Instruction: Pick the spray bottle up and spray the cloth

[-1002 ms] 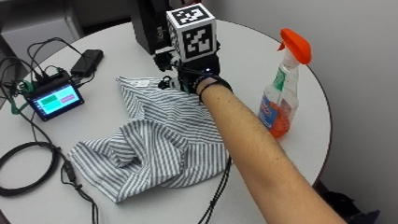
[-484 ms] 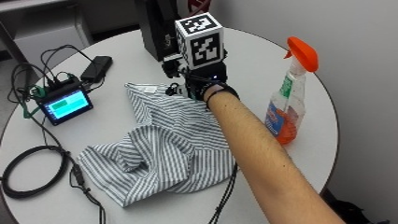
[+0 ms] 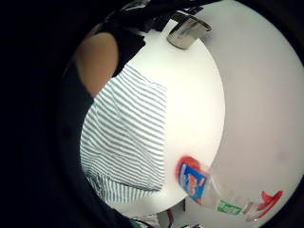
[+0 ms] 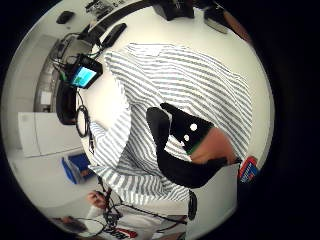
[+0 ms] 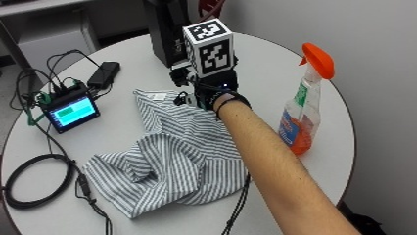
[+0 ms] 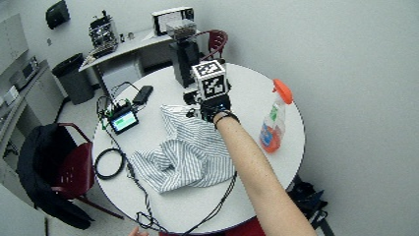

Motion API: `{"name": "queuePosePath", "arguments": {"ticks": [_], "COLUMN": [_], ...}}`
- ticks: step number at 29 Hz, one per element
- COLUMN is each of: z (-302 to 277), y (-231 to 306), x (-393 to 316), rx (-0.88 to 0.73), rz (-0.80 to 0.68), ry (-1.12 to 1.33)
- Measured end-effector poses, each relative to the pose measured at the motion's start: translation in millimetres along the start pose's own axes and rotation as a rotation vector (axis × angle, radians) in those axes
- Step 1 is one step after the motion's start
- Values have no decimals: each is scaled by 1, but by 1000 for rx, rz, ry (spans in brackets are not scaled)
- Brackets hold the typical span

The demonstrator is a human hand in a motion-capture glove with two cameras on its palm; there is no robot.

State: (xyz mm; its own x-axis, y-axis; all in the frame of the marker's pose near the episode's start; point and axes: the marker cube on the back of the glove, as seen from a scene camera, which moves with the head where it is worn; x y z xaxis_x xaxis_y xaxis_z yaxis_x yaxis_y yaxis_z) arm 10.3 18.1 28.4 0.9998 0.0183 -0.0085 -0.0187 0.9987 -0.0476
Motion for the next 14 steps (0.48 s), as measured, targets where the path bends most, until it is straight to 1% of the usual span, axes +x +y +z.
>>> {"name": "queuePosePath", "arguments": {"ticks": [7,11,14], "z": [7,3,-9], "y": [20,47,78], "x": [-18,-29,-29], "rx": [-28,-30,8], "rz": [-34,-65,-101], "ry": [-11,-22,-30]}}
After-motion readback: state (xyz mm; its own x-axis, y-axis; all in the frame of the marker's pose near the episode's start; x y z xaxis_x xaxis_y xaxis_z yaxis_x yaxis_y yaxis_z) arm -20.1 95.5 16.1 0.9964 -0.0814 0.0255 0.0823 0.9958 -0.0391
